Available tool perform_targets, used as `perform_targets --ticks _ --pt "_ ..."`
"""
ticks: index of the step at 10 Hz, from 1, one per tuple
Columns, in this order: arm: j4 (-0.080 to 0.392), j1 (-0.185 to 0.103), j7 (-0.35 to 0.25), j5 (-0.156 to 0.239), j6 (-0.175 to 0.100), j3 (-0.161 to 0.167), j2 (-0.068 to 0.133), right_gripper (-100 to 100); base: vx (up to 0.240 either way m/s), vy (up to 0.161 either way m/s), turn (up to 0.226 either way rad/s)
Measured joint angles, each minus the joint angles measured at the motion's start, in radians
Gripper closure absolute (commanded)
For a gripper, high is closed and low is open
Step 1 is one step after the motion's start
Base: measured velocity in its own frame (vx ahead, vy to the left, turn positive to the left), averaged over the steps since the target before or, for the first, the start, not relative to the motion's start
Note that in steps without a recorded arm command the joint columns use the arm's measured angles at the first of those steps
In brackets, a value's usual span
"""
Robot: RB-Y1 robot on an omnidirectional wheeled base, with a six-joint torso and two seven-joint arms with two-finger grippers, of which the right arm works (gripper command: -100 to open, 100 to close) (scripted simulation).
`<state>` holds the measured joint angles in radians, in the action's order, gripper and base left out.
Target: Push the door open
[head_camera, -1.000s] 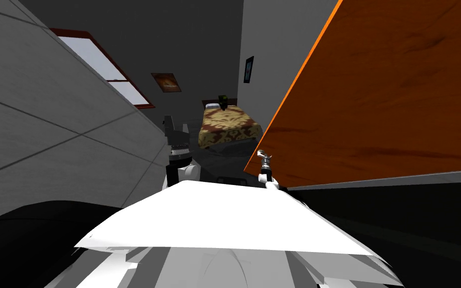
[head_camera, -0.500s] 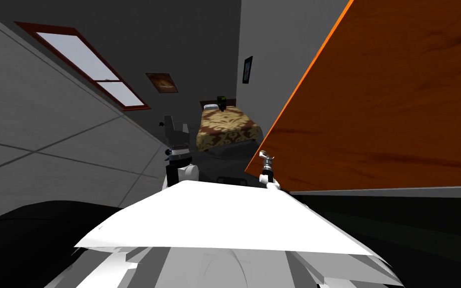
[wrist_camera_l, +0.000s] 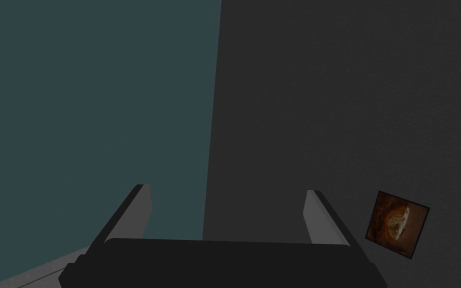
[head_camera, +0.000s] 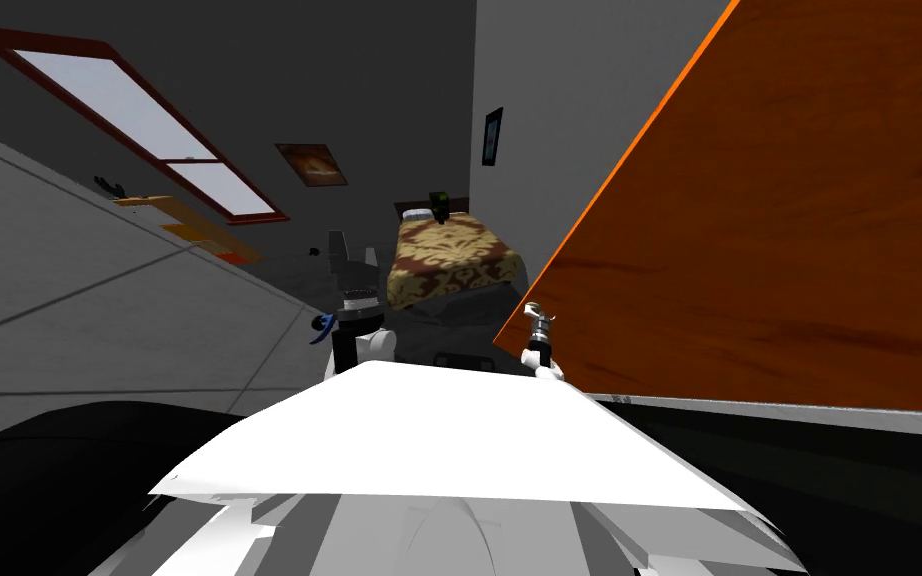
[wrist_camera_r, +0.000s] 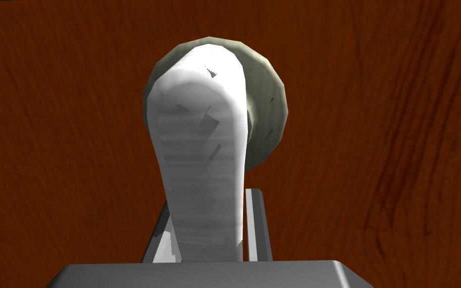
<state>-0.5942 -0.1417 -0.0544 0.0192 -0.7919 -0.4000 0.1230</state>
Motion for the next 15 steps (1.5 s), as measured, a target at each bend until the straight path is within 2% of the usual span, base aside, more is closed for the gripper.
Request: perform_targets --ticks 1,3,4,5,6,7,8,9,10,12,14,15 --pt "-0.013 0.006 0.003 0.004 0.003 -0.007 0.000 100 0.055 0.001 -0.004" --pt "0.018 -0.009 0.008 0.011 -0.016 -0.018 0.006 100 0.122 0.023 -0.040" --pt "0.054 -0.020 0.014 0.019 -0.030 -0.031 0.012 100 0.241 0.057 -0.102" --pt "0.068 -0.021 0.020 0.027 -0.037 -0.045 0.013 100 0.158 0.026 -0.046" --pt "0.045 -0.010 0.023 0.031 -0.027 -0.051 0.012 100 0.190 0.013 -0.043" --pt "-0.015 0.019 0.027 0.036 0.004 -0.060 0.001 100 0.163 0.027 -0.046" --pt "-0.013 0.015 0.030 0.042 0.006 -0.069 0.006 100 0.067 0.009 -0.018" --pt "0.029 -0.010 0.033 0.046 -0.016 -0.076 0.020 100 0.137 0.023 -0.044" --pt "0.047 -0.016 0.040 0.053 -0.027 -0.087 0.020 100 0.180 0.036 -0.053" --pt "0.036 -0.001 0.044 0.062 -0.018 -0.103 0.021 100 0.192 0.046 -0.059" --pt "0.073 -0.012 0.052 0.074 -0.036 -0.124 0.034 100 0.175 0.010 -0.046" --pt "0.055 -0.005 0.055 0.077 -0.032 -0.129 0.032 100 0.147 0.018 -0.033"
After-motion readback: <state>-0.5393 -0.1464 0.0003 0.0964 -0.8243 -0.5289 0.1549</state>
